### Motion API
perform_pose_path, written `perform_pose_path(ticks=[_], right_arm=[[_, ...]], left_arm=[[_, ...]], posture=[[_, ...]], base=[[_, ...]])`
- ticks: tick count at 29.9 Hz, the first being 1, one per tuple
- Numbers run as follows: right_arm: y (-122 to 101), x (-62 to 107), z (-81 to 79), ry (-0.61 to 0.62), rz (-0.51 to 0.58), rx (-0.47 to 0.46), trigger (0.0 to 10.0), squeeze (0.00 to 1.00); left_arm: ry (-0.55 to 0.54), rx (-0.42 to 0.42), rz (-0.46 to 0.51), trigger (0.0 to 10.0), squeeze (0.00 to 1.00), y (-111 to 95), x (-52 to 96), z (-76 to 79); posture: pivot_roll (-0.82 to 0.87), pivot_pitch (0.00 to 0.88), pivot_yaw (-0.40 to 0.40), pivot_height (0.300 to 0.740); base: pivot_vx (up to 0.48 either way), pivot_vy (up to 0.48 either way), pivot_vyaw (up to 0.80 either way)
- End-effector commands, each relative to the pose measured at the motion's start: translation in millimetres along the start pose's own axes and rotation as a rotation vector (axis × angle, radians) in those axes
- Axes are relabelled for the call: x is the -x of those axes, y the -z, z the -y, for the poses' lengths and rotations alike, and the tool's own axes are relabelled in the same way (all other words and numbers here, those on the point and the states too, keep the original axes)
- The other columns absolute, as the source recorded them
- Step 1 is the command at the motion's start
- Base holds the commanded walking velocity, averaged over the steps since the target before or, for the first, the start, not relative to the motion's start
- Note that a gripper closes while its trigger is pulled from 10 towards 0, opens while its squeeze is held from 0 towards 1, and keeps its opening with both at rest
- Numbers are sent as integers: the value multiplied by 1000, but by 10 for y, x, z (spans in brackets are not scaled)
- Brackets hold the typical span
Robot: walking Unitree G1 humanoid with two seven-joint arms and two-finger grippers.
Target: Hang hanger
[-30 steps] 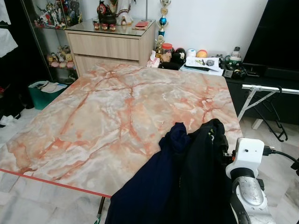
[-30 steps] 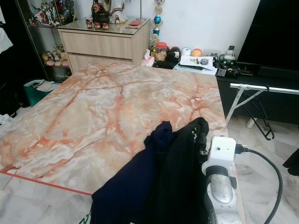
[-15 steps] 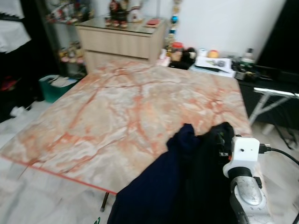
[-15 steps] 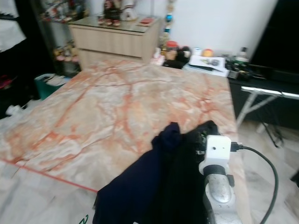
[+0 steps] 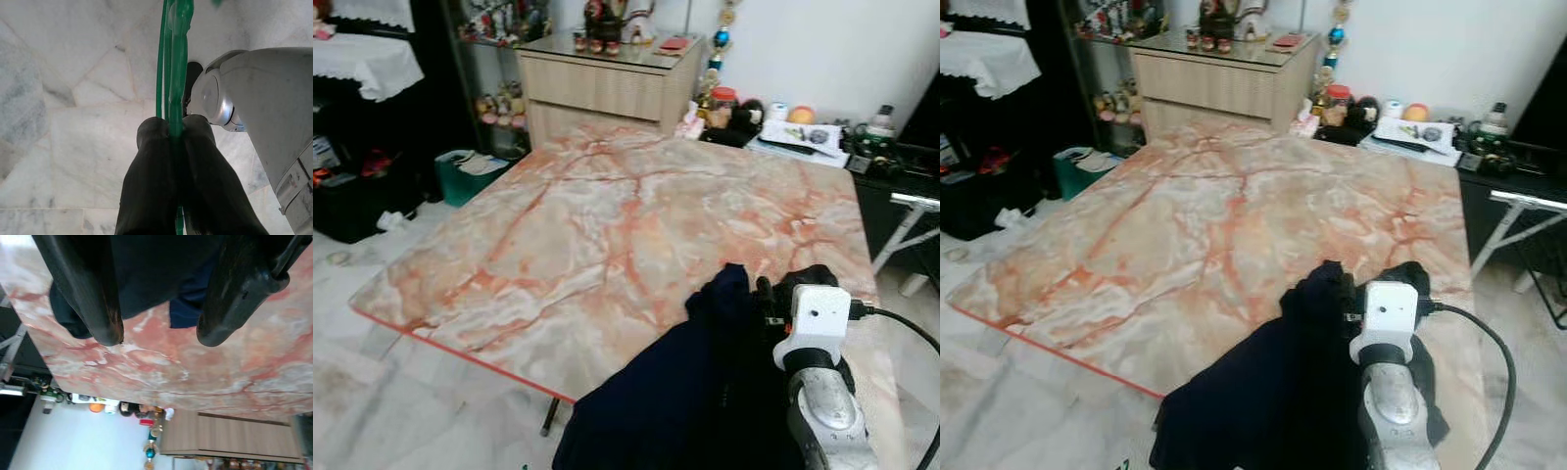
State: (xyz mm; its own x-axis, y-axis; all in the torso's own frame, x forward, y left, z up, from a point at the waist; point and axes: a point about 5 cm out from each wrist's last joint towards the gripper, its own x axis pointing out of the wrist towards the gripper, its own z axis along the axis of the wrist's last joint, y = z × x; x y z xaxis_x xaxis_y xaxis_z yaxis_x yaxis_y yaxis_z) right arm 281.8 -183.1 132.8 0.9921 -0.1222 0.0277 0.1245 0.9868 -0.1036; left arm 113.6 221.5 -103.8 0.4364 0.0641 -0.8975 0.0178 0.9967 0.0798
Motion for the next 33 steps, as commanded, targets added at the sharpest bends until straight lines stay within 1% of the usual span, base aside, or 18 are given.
perform_pose_path(ticks=[1, 10, 15, 18, 20, 21, 22, 25, 30, 33], right_arm=[[-32, -6, 10, 6, 14, -10, 10000, 0], [-31, -12, 3, 11, 15, -15, 10000, 0], [-29, -16, -14, 10, 14, -21, 10000, 0], [-28, -17, -15, 12, 13, -24, 10000, 0], [-30, -20, -11, 17, 15, -29, 10000, 0], [-30, -20, -11, 17, 15, -29, 10000, 0], [-30, -19, -8, 19, 16, -28, 10000, 0], [-29, -19, -4, 24, 15, -30, 10000, 0], [-27, -18, -2, 25, 14, -31, 10000, 0], [-28, -19, -3, 26, 14, -32, 10000, 0]], left_arm=[[10, -5, -4, 10000, 0, 20, 3, 13], [24, -6, 3, 10000, 0, -45, -28, 159], [24, -7, 2, 10000, 0, -32, -25, 162], [20, -6, -2, 10000, 0, 6, -14, 131], [8, -4, -6, 10000, 0, 60, 12, 14], [8, -4, -6, 10000, 0, 60, 12, 14], [0, -3, -9, 10000, 0, 86, 31, -70], [-12, 1, -10, 10000, 0, 113, 62, -207], [-22, 4, -11, 10000, 0, 126, 86, -309], [-22, 6, -10, 10000, 0, 119, 88, -321]], posture=[[122, 18, -37, 740], [123, 22, -36, 740], [123, 21, -36, 740], [125, 22, -35, 740], [124, 22, -35, 740], [124, 22, -35, 740], [124, 22, -35, 740], [124, 22, -35, 740], [125, 22, -35, 740], [126, 23, -36, 740]], base=[[0, 0, 0], [0, 0, 0], [0, 0, 0], [0, 0, 0], [0, 0, 0], [0, 0, 0], [0, 0, 0], [0, 0, 0], [0, 0, 0], [0, 0, 0]])
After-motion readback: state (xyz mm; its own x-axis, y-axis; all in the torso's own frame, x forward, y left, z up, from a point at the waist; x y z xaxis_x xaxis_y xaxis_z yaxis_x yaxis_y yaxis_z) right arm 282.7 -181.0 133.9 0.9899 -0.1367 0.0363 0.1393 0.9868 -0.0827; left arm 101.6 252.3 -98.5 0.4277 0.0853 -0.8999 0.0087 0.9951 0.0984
